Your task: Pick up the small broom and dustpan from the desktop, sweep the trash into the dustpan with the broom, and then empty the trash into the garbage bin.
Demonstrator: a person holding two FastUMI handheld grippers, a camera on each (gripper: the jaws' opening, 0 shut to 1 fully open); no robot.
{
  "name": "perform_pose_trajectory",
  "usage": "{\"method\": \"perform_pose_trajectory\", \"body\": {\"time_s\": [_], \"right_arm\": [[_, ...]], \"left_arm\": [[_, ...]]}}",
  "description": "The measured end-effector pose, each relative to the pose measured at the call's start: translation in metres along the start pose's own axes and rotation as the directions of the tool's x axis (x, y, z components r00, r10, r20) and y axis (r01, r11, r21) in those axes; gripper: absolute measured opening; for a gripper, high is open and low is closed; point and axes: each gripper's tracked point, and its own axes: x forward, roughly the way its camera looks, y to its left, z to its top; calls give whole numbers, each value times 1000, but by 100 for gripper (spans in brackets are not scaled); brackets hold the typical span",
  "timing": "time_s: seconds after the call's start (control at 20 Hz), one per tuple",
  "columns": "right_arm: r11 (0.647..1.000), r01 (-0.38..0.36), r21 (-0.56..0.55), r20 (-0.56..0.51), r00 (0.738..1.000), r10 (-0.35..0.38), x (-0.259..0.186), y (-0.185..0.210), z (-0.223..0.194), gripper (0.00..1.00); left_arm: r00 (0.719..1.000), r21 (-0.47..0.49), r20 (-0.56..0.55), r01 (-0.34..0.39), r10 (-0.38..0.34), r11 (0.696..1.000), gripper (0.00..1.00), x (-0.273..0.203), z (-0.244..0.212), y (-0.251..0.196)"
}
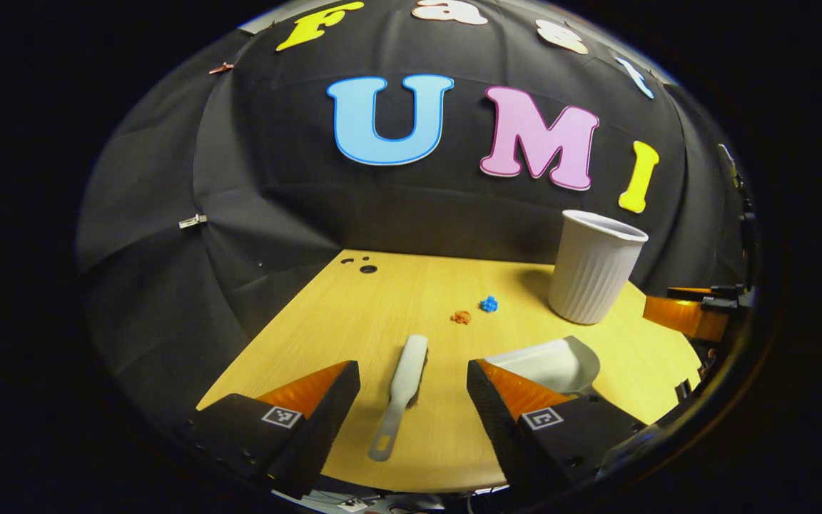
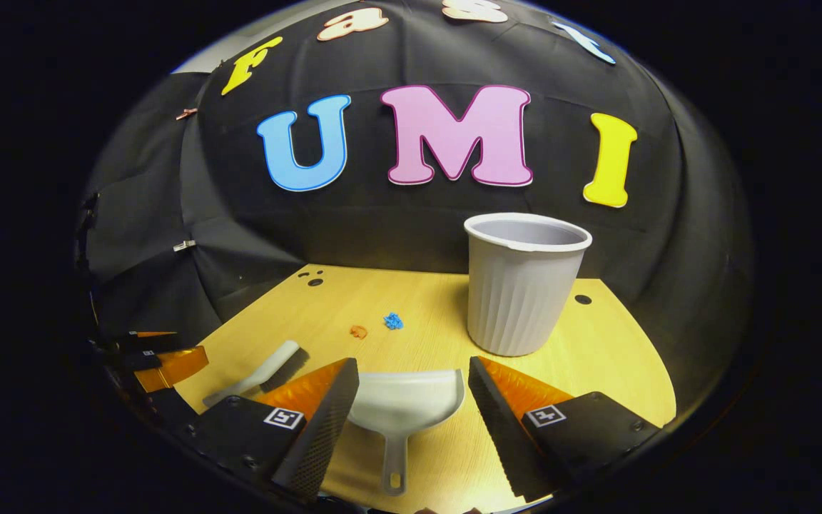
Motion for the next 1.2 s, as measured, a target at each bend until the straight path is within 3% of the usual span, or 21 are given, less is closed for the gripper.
{"method": "perform_pose_trajectory", "body": {"time_s": [0.2, 0.4, 0.55, 0.95, 1.1, 1.2], "right_arm": [[1000, 8, 16, -51, 999, -7, 7, -7, -16, 97], [1000, 8, 28, -107, 994, -5, 11, -7, -34, 97], [999, 16, 29, -139, 990, -11, 14, -8, -48, 96], [1000, 11, 29, -218, 976, -4, 21, -2, -84, 97], [999, 18, 43, -241, 971, -7, 22, -6, -91, 97], [998, 28, 54, -250, 968, -13, 23, -9, -93, 97]], "left_arm": [[992, -10, -123, 20, -21, 1000, 96, 22, -34, 4], [967, -6, -251, 40, -40, 999, 96, 43, -65, 14], [937, 10, -346, 46, -40, 999, 96, 62, -87, 26], [818, 28, -573, 89, -57, 996, 95, 111, -126, 33], [786, 60, -616, 110, -50, 992, 94, 123, -134, 27], [781, 106, -624, 124, -31, 987, 92, 131, -135, 29]]}}
